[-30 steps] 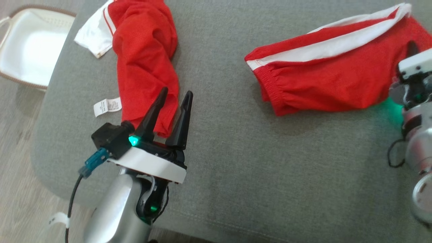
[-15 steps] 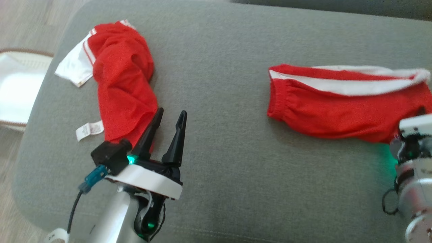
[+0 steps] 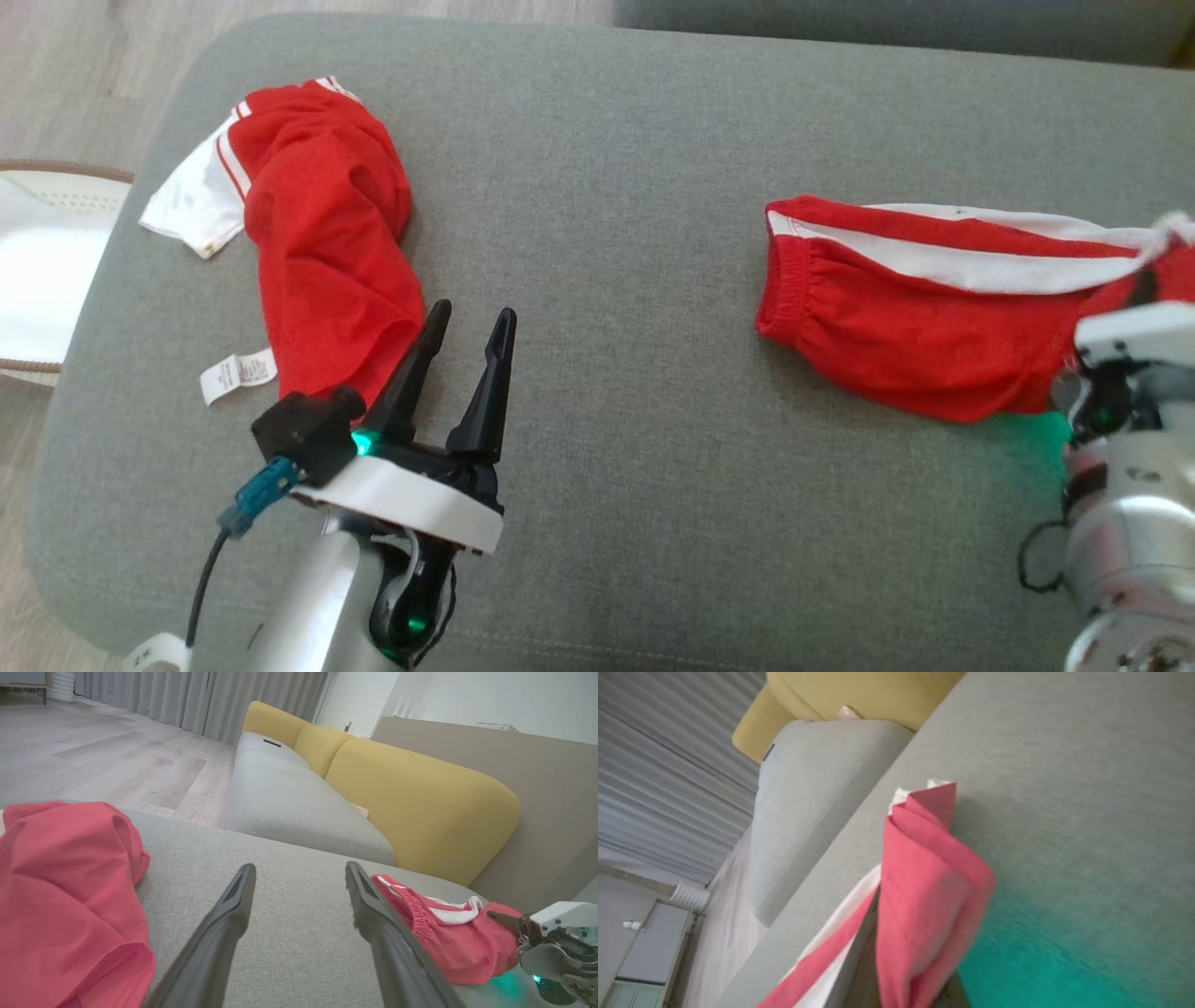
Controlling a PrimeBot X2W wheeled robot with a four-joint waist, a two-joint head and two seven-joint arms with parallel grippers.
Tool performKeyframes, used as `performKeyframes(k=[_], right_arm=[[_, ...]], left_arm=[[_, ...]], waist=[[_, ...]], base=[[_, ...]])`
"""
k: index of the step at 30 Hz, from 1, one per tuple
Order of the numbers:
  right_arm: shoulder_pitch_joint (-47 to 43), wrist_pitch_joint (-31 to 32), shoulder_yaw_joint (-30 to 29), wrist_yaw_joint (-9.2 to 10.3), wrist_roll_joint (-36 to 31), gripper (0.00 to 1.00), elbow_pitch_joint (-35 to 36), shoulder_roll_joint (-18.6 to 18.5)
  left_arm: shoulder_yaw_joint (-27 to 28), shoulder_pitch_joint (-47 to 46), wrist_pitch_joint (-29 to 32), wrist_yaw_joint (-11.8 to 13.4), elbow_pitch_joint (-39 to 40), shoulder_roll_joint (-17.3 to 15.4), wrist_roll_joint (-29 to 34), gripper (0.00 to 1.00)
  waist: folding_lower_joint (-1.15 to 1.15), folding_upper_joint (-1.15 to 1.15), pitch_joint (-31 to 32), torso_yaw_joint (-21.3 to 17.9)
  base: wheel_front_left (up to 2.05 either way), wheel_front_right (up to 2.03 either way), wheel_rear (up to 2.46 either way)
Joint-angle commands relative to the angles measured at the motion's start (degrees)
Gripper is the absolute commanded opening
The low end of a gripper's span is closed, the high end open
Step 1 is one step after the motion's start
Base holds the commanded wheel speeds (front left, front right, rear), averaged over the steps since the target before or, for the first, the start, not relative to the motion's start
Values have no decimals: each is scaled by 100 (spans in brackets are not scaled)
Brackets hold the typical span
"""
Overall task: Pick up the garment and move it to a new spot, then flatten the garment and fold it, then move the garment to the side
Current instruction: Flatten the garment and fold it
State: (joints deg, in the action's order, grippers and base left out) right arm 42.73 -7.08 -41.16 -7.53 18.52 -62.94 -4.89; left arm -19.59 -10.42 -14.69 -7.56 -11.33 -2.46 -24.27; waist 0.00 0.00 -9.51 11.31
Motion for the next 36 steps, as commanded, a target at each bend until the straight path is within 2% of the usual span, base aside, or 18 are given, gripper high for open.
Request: performKeyframes(k=[1,4,11,16,24,34,35,36], right_arm=[[185,81,423,4,190,0,383,101],[94,170,863,4,485,0,736,163],[-703,572,2705,4,2156,0,1976,199],[-1295,667,3645,4,2899,0,2694,200],[-1703,655,4466,4,3430,0,3193,201],[-1853,702,5213,4,3516,0,2894,201],[-1859,721,5313,4,3477,69,2817,201],[-1864,735,5409,4,3468,100,2753,201]], left_arm=[[220,-27,-30,8,153,-42,57,100],[244,-21,-30,8,152,-42,49,100],[258,21,-30,8,105,-42,26,100],[289,101,-30,8,87,-42,30,100],[295,184,-30,8,92,-42,-1,100],[313,198,-30,8,85,-42,-10,100],[315,201,-30,8,83,-42,-10,100],[317,203,-30,8,82,-42,-10,100]], waist=[[0,0,46,24],[0,0,73,54],[0,0,236,229],[0,0,335,351],[0,0,368,553],[0,0,361,678],[0,0,362,680],[0,0,363,681]], base=[[0,0,0],[0,0,0],[0,0,0],[0,0,0],[0,0,0],[0,0,0],[0,0,0],[0,0,0]])
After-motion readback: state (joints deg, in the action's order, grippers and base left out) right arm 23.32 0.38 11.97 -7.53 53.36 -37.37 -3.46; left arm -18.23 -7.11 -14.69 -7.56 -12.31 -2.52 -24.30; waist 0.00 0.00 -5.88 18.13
